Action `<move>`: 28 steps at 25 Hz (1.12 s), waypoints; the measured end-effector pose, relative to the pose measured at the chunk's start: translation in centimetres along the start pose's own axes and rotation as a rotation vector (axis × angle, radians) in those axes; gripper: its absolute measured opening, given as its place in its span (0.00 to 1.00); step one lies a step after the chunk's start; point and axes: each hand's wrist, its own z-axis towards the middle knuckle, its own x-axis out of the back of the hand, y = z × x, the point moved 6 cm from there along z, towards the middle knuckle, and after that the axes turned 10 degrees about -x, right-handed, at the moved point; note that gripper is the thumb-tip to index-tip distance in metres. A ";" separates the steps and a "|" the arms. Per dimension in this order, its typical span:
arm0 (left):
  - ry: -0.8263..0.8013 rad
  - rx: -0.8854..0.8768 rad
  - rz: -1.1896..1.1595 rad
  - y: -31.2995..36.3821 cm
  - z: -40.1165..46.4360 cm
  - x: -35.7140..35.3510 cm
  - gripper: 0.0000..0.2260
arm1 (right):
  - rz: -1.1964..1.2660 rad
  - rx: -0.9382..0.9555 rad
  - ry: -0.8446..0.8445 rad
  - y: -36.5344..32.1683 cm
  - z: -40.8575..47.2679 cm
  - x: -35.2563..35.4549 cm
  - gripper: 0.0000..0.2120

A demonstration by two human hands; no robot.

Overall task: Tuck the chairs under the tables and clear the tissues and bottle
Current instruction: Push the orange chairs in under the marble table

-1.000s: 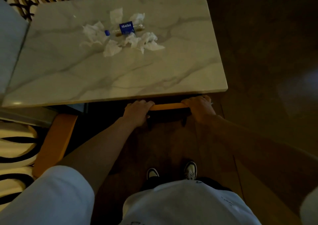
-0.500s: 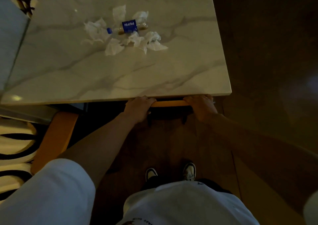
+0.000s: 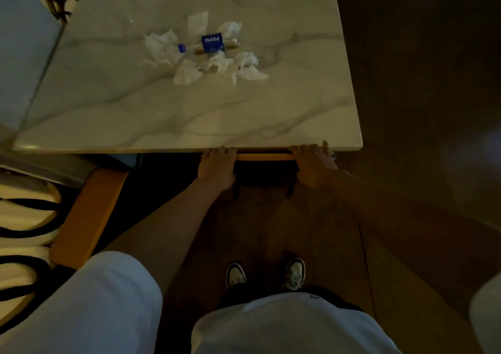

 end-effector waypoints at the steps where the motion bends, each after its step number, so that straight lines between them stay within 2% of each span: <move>1: 0.020 0.007 -0.006 0.0 -0.5 0.0 0.33 | 0.017 0.016 0.014 -0.3 -0.4 0.2 0.34; 4: 0.055 0.060 -0.048 -0.3 -2.6 0.1 0.35 | 0.071 0.091 0.082 -1.9 -1.8 0.2 0.34; 7: 0.119 0.130 -0.079 -1.3 -5.7 0.5 0.33 | 0.123 0.217 0.120 -5.1 -2.6 0.3 0.32; 10: 0.190 0.213 -0.072 -3.5 -10.2 1.0 0.31 | 0.144 0.381 0.137 -10.1 -3.3 0.7 0.30; 14: 0.289 0.434 -0.016 -8.1 -19.2 0.5 0.31 | 0.082 0.599 0.129 -18.8 -4.8 0.6 0.27; 21: 0.213 0.740 -0.187 -15.3 -31.3 -5.1 0.36 | -0.055 0.845 0.150 -32.6 -7.5 -0.3 0.38; 24: 0.176 0.790 -0.259 -16.7 -33.7 -8.7 0.38 | -0.182 0.925 0.179 -37.7 -8.0 -1.0 0.40; 28: 0.105 0.776 -0.391 -17.9 -34.0 -11.3 0.37 | -0.314 0.955 0.128 -40.9 -7.0 -2.5 0.45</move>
